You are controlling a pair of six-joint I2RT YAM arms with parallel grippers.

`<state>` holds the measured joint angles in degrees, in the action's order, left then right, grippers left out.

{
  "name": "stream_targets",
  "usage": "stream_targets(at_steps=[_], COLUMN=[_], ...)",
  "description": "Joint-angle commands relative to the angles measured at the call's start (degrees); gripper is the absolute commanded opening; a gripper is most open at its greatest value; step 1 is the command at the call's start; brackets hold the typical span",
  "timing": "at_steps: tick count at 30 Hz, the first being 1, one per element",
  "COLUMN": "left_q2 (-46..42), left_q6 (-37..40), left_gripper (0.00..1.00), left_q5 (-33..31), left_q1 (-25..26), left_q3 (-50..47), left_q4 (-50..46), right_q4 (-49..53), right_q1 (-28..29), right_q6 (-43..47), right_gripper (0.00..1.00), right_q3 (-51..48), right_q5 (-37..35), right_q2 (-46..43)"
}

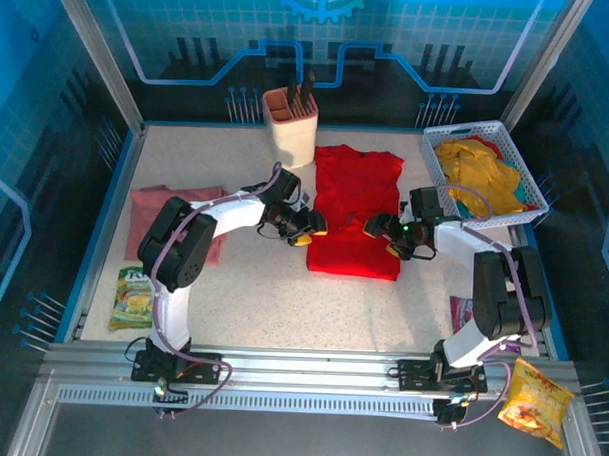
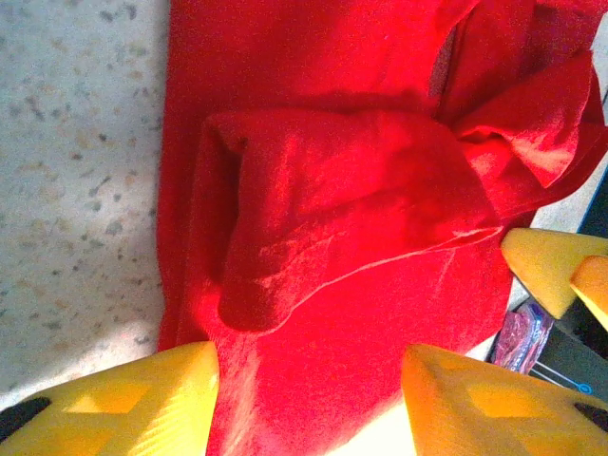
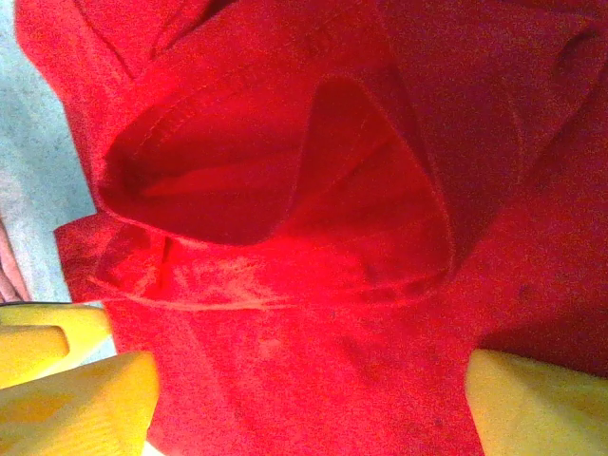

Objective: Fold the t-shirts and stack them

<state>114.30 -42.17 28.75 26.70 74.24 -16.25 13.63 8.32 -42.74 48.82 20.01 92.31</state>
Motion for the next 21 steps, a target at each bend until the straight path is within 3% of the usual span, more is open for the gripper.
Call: stream_targets(at_steps=[1, 21], left_q2=[2.43, 12.89], left_q6=[-1.15, 0.59], left_gripper=[0.54, 0.52], left_q5=[-0.45, -1.78], left_q1=[-0.07, -4.03], left_q3=[2.92, 21.03], left_q4=[1.13, -4.97], right_q4=[-2.90, -2.18], right_q1=[0.69, -0.65], right_q6=[-1.13, -1.29], right_gripper=[0.85, 0.84], right_q3=[1.28, 15.31], right_q5=[0.55, 1.81], right_q2=[2.92, 12.60])
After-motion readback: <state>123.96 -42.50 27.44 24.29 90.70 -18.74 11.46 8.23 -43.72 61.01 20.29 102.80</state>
